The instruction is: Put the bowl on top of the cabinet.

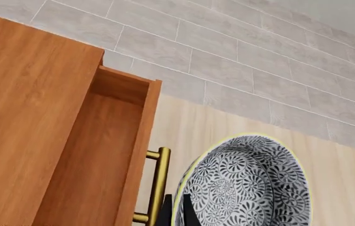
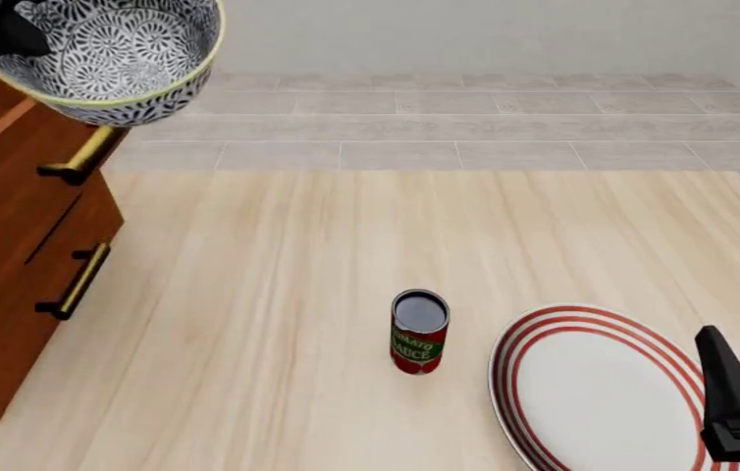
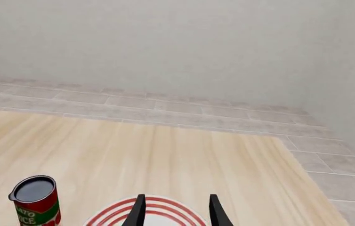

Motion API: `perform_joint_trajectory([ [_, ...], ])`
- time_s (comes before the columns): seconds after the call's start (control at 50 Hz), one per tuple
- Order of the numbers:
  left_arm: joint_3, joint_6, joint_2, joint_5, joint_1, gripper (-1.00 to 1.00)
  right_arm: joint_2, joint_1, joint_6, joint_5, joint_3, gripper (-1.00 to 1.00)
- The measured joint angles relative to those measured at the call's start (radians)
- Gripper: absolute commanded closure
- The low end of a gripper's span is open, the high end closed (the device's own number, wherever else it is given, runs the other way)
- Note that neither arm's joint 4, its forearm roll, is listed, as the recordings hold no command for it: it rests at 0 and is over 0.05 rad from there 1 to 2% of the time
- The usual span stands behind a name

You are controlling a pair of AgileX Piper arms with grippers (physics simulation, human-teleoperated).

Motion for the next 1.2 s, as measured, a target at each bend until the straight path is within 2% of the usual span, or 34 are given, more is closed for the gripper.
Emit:
perform_joint_trajectory([
  [0.28, -0.065, -0.019, 0.015, 0.030, 0.042, 1.00, 0.000, -0.001, 0.001, -0.001, 0.000, -1.00],
  [1.2, -0.180, -0.055, 0.109, 0.030, 0.211, 1.00, -0.001, -0.002, 0.005, -0.004, 0.000, -1.00],
])
